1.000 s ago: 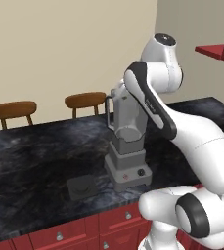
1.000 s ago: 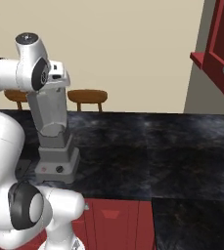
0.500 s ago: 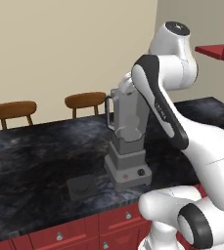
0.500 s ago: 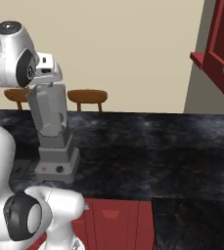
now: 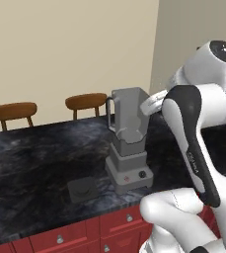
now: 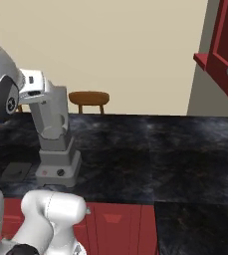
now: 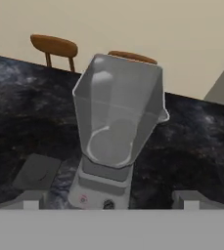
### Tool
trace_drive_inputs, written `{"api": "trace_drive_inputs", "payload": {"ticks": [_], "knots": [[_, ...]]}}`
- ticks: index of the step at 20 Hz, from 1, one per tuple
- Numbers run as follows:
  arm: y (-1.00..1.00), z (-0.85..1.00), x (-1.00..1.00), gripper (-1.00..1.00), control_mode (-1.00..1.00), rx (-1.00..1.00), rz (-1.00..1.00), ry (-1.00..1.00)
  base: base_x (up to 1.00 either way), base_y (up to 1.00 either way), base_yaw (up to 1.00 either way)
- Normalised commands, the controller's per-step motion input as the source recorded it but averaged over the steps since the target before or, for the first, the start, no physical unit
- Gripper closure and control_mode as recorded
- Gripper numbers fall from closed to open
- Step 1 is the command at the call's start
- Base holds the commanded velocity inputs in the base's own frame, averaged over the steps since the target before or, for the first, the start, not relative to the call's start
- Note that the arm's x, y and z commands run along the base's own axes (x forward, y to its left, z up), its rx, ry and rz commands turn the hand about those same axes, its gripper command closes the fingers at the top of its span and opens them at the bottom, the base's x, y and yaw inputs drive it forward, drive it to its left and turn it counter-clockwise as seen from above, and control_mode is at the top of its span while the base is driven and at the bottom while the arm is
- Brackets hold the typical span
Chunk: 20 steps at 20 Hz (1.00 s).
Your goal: Grab the garlic and lime from the fridge, place them in the blender, close the lid, and turn on the blender to create a marinade.
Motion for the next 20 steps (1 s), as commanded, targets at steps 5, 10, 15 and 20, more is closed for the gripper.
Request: {"api": "trace_drive_inputs", "payload": {"ticks": [5, 10, 15, 20], "knots": [[-0.45, -0.38, -1.0, -1.0, -1.0, 0.03, -0.15, -0.07, 0.0, 0.0, 0.0], [-0.14, -0.06, -0.26, -1.0, -1.0, 0.0, -0.17, 0.0, 0.0, 0.0, 0.0], [0.0, 0.0, -0.18, -1.0, -1.0, 0.0, 0.0, 0.0, 0.0, 0.0, 0.0], [-0.01, 0.0, -0.18, -1.0, 1.0, 0.0, 0.02, 0.0, -0.8, 0.01, 0.3]]}}
